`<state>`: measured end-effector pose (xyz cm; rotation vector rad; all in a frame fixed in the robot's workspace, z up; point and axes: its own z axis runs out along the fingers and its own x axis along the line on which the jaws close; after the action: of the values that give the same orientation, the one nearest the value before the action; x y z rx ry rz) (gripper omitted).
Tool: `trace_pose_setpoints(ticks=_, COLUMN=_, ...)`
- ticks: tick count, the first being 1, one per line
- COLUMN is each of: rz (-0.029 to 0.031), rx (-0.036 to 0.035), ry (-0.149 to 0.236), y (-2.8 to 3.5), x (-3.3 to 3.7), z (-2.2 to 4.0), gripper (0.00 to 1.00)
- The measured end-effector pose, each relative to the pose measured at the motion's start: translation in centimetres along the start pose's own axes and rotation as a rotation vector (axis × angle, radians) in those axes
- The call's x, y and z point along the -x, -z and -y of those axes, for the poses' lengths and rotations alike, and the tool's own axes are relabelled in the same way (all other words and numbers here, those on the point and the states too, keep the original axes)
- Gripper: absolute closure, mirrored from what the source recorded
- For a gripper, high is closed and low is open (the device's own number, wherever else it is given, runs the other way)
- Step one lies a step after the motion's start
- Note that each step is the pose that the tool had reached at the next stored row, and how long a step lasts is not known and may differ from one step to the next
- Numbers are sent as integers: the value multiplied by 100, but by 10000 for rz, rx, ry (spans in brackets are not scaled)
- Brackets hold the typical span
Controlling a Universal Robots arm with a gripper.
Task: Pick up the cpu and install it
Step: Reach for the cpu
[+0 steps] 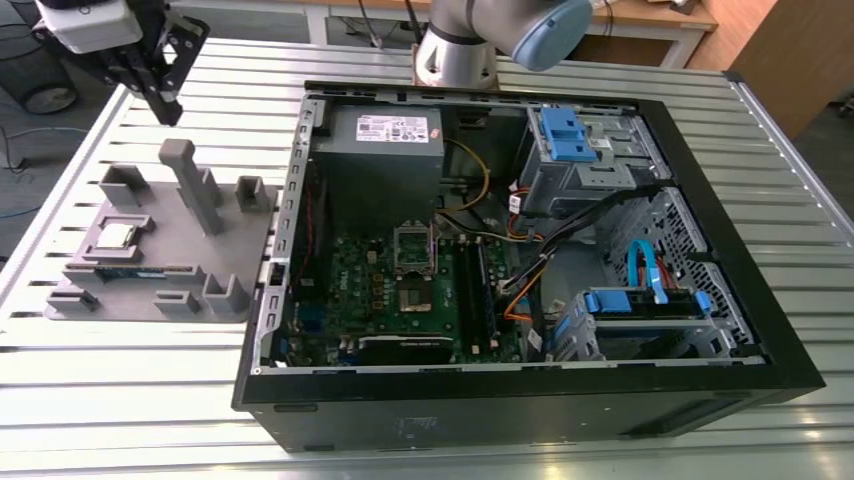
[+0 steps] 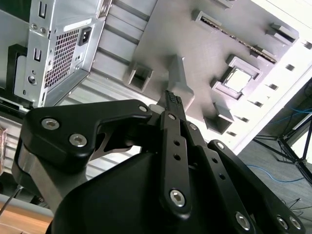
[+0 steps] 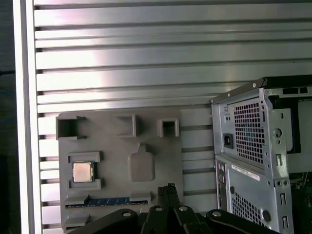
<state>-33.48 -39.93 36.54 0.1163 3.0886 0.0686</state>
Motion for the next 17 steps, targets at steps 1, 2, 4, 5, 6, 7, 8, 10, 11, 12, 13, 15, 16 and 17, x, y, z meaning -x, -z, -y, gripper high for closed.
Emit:
trace_pose_setpoints(ticks=1, rz=1, rx=0, ry=0, y=-9, x=-11, z=3, gripper=89)
trace_pose_setpoints(ticks=2, rz=1, rx=0, ry=0, y=-19, x=-21, z=5, gripper=89)
trace_pose_setpoints(ticks=4, rz=0, rx=-1, ry=0, y=-35, x=-41, z=9, gripper=89)
trace_pose_setpoints(ticks=5, rz=-1, rx=-1, ry=0, y=-42, x=-51, z=10, gripper=89)
trace_pose_setpoints(ticks=6, rz=0, rx=0, ry=0, y=-49, x=-59, z=12, gripper=89)
trace_pose_setpoints(ticks=7, rz=1, rx=0, ry=0, y=-54, x=-65, z=13, gripper=89)
trace_pose_setpoints(ticks=8, rz=0, rx=0, ry=1, y=-59, x=-69, z=14, gripper=89)
trace_pose_setpoints(ticks=10, rz=0, rx=-1, ry=0, y=-65, x=-76, z=16, gripper=89)
trace_pose_setpoints(ticks=11, rz=-1, rx=-1, ry=0, y=-67, x=-79, z=16, gripper=89)
trace_pose_setpoints(ticks=12, rz=-2, rx=-2, ry=0, y=-70, x=-81, z=17, gripper=89)
trace_pose_setpoints(ticks=13, rz=-2, rx=-1, ry=1, y=-73, x=-84, z=18, gripper=89)
trace_pose_setpoints(ticks=15, rz=-1, rx=-1, ry=0, y=-77, x=-89, z=18, gripper=89)
trace_pose_setpoints(ticks=16, rz=-1, rx=-1, ry=0, y=-79, x=-92, z=18, gripper=89)
trace_pose_setpoints(ticks=17, rz=0, rx=-1, ry=0, y=-81, x=-94, z=18, gripper=89)
